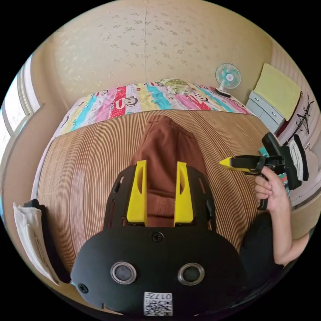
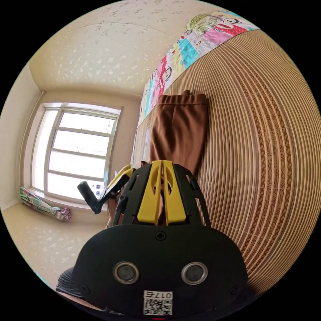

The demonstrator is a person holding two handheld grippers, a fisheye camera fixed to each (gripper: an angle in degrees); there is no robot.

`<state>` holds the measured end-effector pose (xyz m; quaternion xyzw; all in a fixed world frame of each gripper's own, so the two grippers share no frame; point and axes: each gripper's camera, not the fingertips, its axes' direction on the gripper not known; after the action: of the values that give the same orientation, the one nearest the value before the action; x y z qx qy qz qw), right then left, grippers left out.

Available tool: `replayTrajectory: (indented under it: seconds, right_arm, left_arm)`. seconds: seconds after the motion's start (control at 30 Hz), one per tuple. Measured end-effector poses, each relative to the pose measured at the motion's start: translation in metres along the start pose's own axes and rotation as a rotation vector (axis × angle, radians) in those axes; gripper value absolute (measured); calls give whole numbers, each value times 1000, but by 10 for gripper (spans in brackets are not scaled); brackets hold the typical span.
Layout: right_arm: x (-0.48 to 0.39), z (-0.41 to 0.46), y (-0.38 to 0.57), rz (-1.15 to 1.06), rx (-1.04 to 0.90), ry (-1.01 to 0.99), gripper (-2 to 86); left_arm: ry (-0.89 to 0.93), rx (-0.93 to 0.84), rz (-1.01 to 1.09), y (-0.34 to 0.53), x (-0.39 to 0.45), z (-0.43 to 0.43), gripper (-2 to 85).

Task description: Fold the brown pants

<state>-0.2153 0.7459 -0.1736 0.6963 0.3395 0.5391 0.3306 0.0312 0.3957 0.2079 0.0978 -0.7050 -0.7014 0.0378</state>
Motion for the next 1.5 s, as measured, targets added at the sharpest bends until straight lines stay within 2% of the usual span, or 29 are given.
replayTrajectory:
  seconds: [0.13,0.2,0.33,0.4,0.47,0.53,0.6,0.67,0.7,0.73,0.77,0.8,0.9,0.97,1.13,1.23,1.37,1.5]
  right_arm:
    - [-2,-2,-19,2,-38,-32,17]
    - [-5,-6,-24,-5,-39,-24,24]
    - [0,-21,-33,22,-4,44,51]
    - [5,-21,-37,37,-8,62,62]
    - [10,-17,-39,52,-25,53,68]
    - [17,-13,-38,65,-35,22,72]
    - [19,-11,-35,74,-27,23,74]
    - [17,-7,-30,66,-14,33,75]
    - [14,-3,-27,54,-16,48,77]
    - [12,4,-24,42,-29,77,79]
    - [12,9,-23,39,-37,94,81]
    - [12,18,-20,36,-58,125,85]
    - [18,39,-9,24,-109,156,98]
    - [23,50,-2,23,-135,156,106]
    - [35,87,26,10,-223,157,114]
    - [29,105,49,-60,-260,168,104]
    - [15,128,83,-176,-317,181,93]
    - [-37,158,145,-501,-321,200,85]
  left_arm:
    - [64,-91,103,-77,11,55,137]
    - [-32,-201,158,-111,18,98,152]
    - [-132,-274,150,-133,8,140,161]
    - [-46,-313,167,-139,-2,148,121]
    - [23,-281,221,-145,-12,129,70]
    - [191,-225,246,-153,-39,99,48]
    - [546,-144,139,-167,-112,68,47]
    - [712,-88,1,-168,-169,66,49]
    - [733,-101,-123,-167,-202,77,51]
    - [716,-109,-190,-165,-217,83,52]
    - [627,-96,-331,-158,-241,87,52]
    - [552,-22,-448,-148,-259,82,57]
    - [530,99,-599,-133,-277,68,105]
    - [498,112,-540,-138,-264,49,113]
    - [392,69,-209,-124,-193,-40,126]
    - [397,60,-193,-62,-181,-97,130]
    - [224,66,-435,77,-192,-176,154]
    - [42,159,-678,202,-160,-269,184]
